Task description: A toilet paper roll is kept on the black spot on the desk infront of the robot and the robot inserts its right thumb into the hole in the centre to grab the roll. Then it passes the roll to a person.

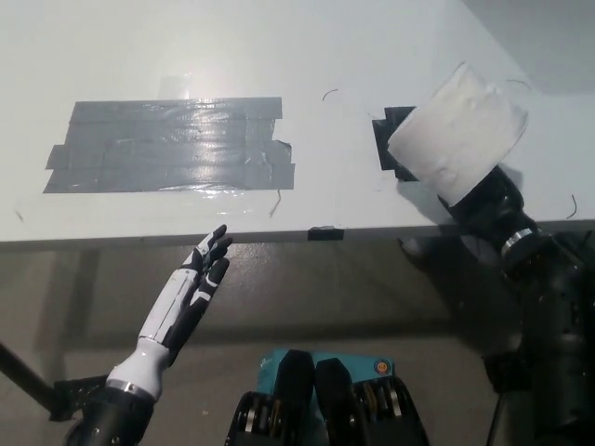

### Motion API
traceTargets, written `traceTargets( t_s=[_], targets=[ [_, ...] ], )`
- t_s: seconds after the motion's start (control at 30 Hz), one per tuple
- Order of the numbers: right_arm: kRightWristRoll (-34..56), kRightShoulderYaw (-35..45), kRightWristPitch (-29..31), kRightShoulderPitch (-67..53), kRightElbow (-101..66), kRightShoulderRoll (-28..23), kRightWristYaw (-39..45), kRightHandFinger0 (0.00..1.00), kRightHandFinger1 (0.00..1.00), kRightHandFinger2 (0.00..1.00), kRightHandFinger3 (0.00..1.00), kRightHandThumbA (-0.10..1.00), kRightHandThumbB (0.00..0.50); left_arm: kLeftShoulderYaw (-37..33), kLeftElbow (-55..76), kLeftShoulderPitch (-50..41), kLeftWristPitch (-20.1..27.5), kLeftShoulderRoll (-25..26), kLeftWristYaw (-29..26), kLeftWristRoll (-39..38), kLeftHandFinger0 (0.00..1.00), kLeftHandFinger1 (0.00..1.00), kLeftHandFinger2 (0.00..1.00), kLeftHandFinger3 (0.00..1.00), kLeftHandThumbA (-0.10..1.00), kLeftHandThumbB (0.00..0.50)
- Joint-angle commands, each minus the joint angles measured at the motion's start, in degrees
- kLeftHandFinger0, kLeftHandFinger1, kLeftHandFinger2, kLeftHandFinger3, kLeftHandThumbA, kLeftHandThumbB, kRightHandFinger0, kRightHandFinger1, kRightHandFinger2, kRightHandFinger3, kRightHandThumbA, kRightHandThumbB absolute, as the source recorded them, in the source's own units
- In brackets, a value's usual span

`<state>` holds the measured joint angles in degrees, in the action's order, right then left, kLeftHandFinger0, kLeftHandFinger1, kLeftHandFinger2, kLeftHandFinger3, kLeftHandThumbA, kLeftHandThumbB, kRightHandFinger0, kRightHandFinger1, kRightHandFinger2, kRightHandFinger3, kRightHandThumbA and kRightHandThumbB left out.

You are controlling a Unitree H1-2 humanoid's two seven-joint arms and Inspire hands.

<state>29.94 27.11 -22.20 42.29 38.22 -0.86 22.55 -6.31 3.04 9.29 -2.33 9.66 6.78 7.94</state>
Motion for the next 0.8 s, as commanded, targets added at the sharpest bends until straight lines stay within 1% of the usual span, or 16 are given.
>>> traceTargets(
  t_s=[0.0,0.07,0.1,0.2,0.27,0.37,0.47,0.53,0.57,0.7,0.77],
  targets=[
    [25.15,-9.01,-4.73,2.50,-15.47,-0.88,-4.44,0.00,0.42,0.84,1.00,-0.10,0.134,0.54,0.70,4.10,0.49,0.51,0.62,-0.42,1.00,1.00,1.00,1.00,0.95,0.041],
    [26.48,-9.99,-4.73,2.37,-16.39,-1.23,-5.30,0.00,0.43,0.86,1.00,-0.10,0.137,0.50,0.25,4.44,0.91,0.61,0.64,-0.37,1.00,1.00,1.00,1.00,0.96,0.038],
    [26.96,-10.60,-4.73,2.21,-16.84,-1.49,-5.40,0.00,0.44,0.86,1.00,-0.10,0.119,0.46,0.25,4.44,0.96,0.64,0.62,-0.26,1.00,1.00,1.00,1.00,0.96,0.035],
    [28.71,-12.12,-4.73,1.87,-17.95,-2.14,-6.56,0.00,0.45,0.88,1.00,-0.10,0.121,0.44,0.33,4.41,0.93,0.57,0.58,-0.29,1.00,1.00,1.00,1.00,0.95,0.023],
    [30.13,-13.15,-4.73,1.58,-18.92,-2.52,-7.77,0.00,0.45,0.88,1.00,-0.10,0.122,0.31,0.44,4.40,0.85,0.66,0.50,0.11,1.00,1.00,1.00,1.00,0.95,0.019],
    [31.99,-14.50,-4.73,1.26,-20.93,-3.03,-9.18,0.00,0.44,0.87,1.00,-0.10,0.107,0.25,0.27,4.73,1.10,0.65,0.51,0.11,1.00,1.00,1.00,1.00,0.95,0.014],
    [32.50,-15.55,-4.73,1.56,-21.90,-3.36,-10.09,0.00,0.44,0.86,1.00,-0.10,0.104,0.37,0.24,4.85,0.79,0.63,0.59,-0.15,1.00,1.00,1.00,1.00,0.94,0.017],
    [33.51,-16.13,-4.73,1.68,-22.03,-3.60,-10.42,0.00,0.46,0.87,1.00,-0.10,0.099,0.30,0.35,4.85,0.77,0.68,0.60,-0.01,1.00,1.00,1.00,1.00,0.94,0.013],
    [33.98,-16.41,-4.73,1.71,-22.09,-3.78,-10.37,0.00,0.45,0.87,1.00,-0.10,0.089,0.22,0.36,4.91,0.77,0.70,0.60,0.14,1.00,1.00,1.00,1.00,0.94,0.011],
    [35.23,-17.31,-4.73,1.65,-22.48,-4.17,-11.41,0.00,0.47,0.88,1.00,-0.10,0.104,0.17,0.48,4.97,0.40,0.75,0.73,0.14,1.00,1.00,1.00,1.00,0.90,0.013],
    [36.08,-18.01,-4.73,1.49,-22.82,-4.50,-12.17,0.00,0.46,0.87,1.00,-0.10,0.097,0.14,0.37,5.01,0.38,0.80,0.69,0.28,1.00,1.00,1.00,1.00,0.90,0.013]
  ],
)
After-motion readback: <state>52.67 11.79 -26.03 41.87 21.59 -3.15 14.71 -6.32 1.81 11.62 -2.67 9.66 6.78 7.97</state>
